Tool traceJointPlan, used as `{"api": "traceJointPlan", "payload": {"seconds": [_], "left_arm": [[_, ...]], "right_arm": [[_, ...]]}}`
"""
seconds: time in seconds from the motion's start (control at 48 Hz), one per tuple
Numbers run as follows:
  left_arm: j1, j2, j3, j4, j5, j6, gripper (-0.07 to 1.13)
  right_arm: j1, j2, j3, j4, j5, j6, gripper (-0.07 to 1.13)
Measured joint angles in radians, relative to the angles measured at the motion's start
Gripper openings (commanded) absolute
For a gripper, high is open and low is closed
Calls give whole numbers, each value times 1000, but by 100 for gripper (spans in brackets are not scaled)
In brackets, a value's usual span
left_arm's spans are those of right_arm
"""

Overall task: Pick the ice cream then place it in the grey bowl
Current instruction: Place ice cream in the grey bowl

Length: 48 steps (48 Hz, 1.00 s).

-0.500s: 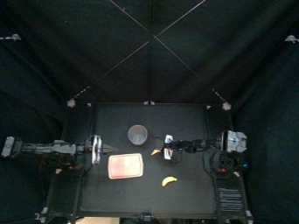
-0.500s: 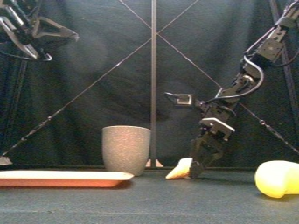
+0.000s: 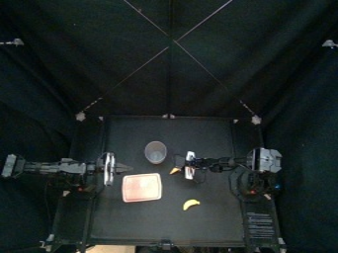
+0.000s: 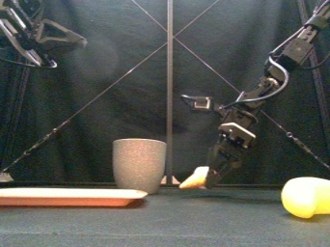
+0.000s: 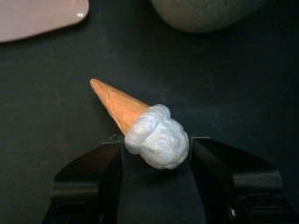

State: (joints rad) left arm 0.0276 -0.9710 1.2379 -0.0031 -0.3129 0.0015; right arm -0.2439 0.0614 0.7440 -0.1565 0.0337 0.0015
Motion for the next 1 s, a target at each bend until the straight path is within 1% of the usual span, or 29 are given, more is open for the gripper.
{"api": "traceJointPlan", "payload": {"seconds": [0.208, 0.354, 0.521, 0.729, 0.854, 1.0], "left_arm": [[0, 2, 0, 2, 2, 0, -3], [0, 0, 0, 2, 2, 0, -4], [0, 0, 2, 0, 3, -2, -4], [0, -2, 3, 0, 12, 0, -3], [0, -6, 3, 0, 17, 0, -3], [0, -14, 6, 0, 25, 0, -3]], "right_arm": [[0, -110, -41, -3, 0, -3, 62], [0, -137, -143, -8, 0, -15, 62], [-12, -77, -282, -40, 3, -8, 62], [-37, 61, -411, -37, 60, -2, 63], [-57, 121, -459, -20, 107, 18, 67], [-71, 141, -479, -14, 129, 23, 79]]}}
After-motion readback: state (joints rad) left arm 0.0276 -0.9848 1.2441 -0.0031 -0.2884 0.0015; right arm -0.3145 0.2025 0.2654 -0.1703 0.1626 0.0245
